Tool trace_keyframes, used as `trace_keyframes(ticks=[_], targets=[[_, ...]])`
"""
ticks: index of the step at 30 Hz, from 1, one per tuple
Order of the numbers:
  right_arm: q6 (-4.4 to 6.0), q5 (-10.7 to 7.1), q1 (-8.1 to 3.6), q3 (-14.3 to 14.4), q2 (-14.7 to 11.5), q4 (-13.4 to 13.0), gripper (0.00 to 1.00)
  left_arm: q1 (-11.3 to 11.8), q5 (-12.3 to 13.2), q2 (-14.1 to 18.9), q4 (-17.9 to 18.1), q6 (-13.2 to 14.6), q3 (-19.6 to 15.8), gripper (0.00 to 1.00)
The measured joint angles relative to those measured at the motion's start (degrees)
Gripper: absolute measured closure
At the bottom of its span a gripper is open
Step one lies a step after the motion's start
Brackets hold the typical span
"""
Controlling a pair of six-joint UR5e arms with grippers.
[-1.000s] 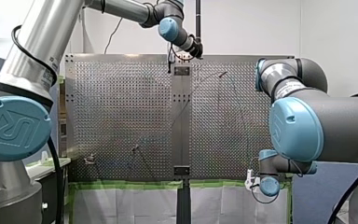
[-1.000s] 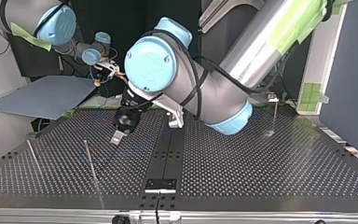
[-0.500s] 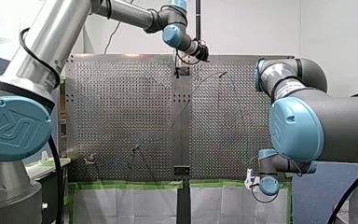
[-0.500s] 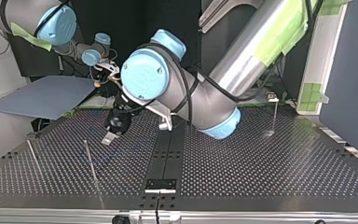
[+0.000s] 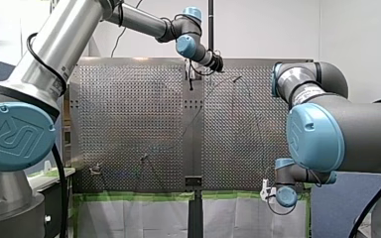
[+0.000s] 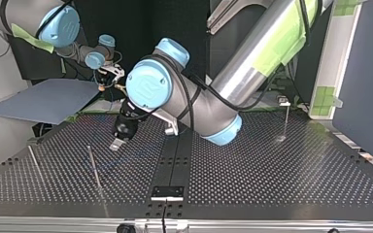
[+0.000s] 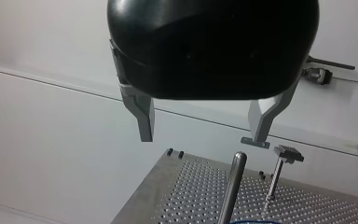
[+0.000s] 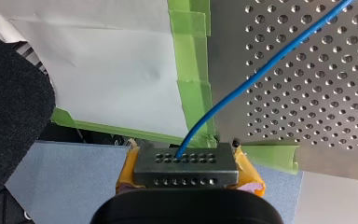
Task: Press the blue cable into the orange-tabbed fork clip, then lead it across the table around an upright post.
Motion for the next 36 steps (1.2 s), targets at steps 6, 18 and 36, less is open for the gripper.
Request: trace_keyframes(ticks=[6, 18, 36], targets=[[-0.12, -0.16, 0.05, -0.01, -0.01, 0.03, 1.00, 0.09, -3.04, -0.02, -0.50, 0.08, -0.08, 0.00], [-0.22, -0.42, 0.18, 0.01, -0.03, 0.59, 1.00, 0.35, -9.68, -3.59, -4.33, 4.50, 0.09, 0.00], [-0.21, -0.61, 0.44, 0.01, 0.00, 0.75, 1.00, -0.01, -15.10, -1.32, -4.87, 13.72, 2.62, 0.00]])
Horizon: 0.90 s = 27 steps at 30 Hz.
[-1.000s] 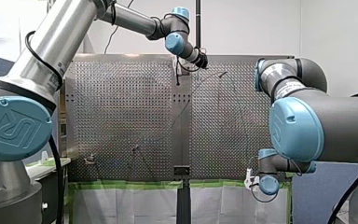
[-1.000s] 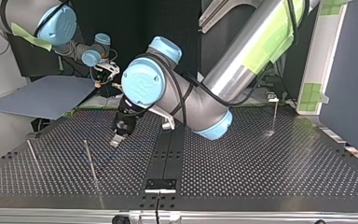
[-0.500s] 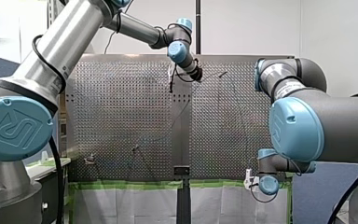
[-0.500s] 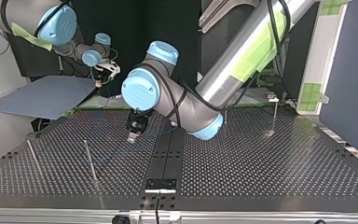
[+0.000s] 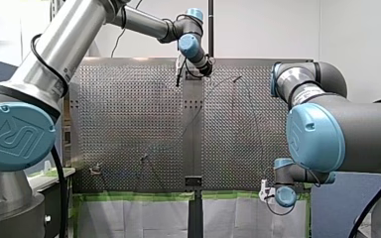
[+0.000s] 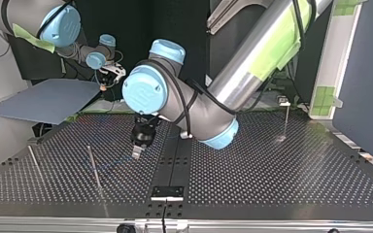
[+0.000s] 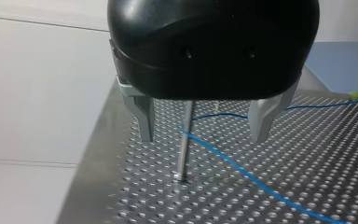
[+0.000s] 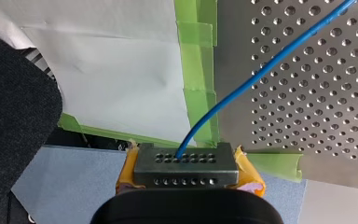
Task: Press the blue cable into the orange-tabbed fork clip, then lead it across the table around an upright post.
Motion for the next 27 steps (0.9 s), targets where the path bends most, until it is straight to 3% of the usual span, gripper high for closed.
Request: trace_keyframes(ticks=[18, 27], targets=[[-0.02, -0.01, 0.18, -0.01, 0.01, 0.17, 1.00, -0.22, 0.58, 1.03, 0.10, 1.56, 0.10, 0.00], [-0.05, -0.09, 0.26, 0.00, -0.01, 0.20, 1.00, -0.30, 2.86, 1.03, 0.33, 0.82, 0.10, 0.00]])
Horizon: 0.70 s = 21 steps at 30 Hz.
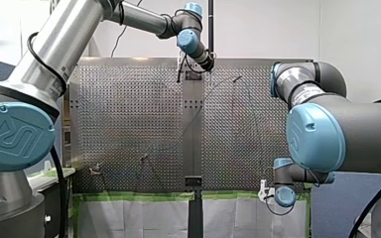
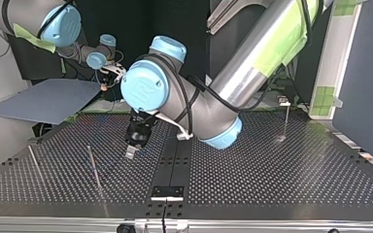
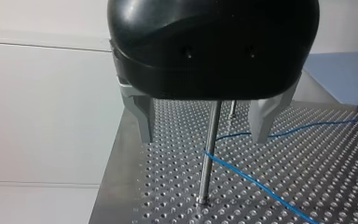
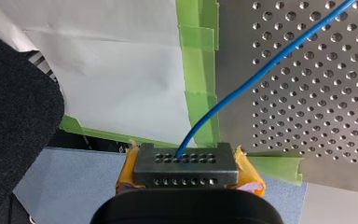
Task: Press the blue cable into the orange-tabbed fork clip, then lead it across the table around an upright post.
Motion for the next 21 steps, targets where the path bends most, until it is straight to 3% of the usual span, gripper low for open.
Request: trace_keyframes(ticks=[11, 21], targets=[[-0.37, -0.06, 0.07, -0.01, -0.05, 0.12, 1.00, -0.23, 1.24, 0.26, -0.15, -2.59, -0.83, 0.00], [-0.76, -0.07, 0.08, -0.10, -0.05, 0.28, 1.00, -0.11, 1.53, 4.96, 4.05, -4.20, -5.80, 0.00]])
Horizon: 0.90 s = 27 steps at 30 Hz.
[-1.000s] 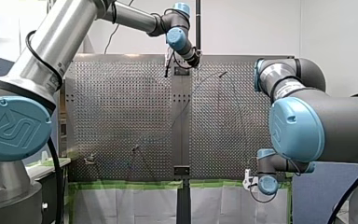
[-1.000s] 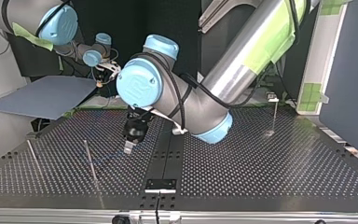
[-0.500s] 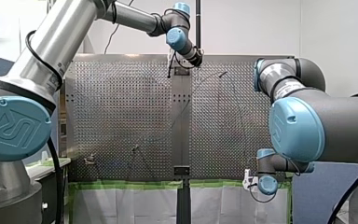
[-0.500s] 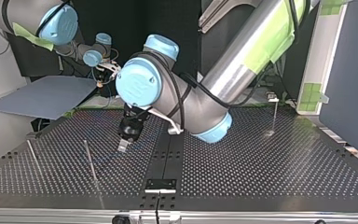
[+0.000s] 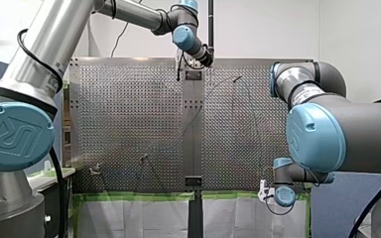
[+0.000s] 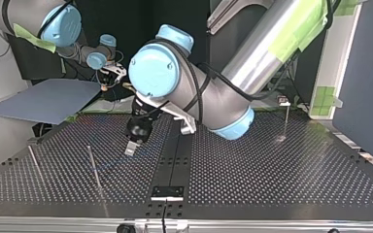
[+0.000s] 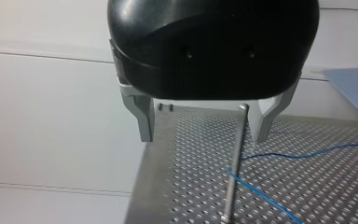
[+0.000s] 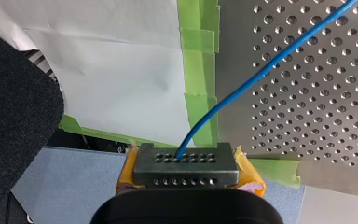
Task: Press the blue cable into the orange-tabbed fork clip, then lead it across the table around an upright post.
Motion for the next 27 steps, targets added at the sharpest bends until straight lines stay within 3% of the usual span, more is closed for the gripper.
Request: trace_keyframes(ticks=[13, 21, 27], targets=[[-0.01, -0.11, 0.00, -0.14, 0.00, 0.01, 1.00, -0.35, -0.15, 7.16, 7.50, -6.60, -7.49, 0.00], [0.00, -0.19, -0.01, -0.15, 0.00, 0.04, 1.00, -0.21, -0.12, 7.95, 12.10, -8.09, -12.10, 0.00], [-0.01, -0.20, 0.00, -0.14, 0.00, 0.04, 1.00, -0.11, 1.96, 7.98, 15.53, -11.14, -15.51, 0.00]])
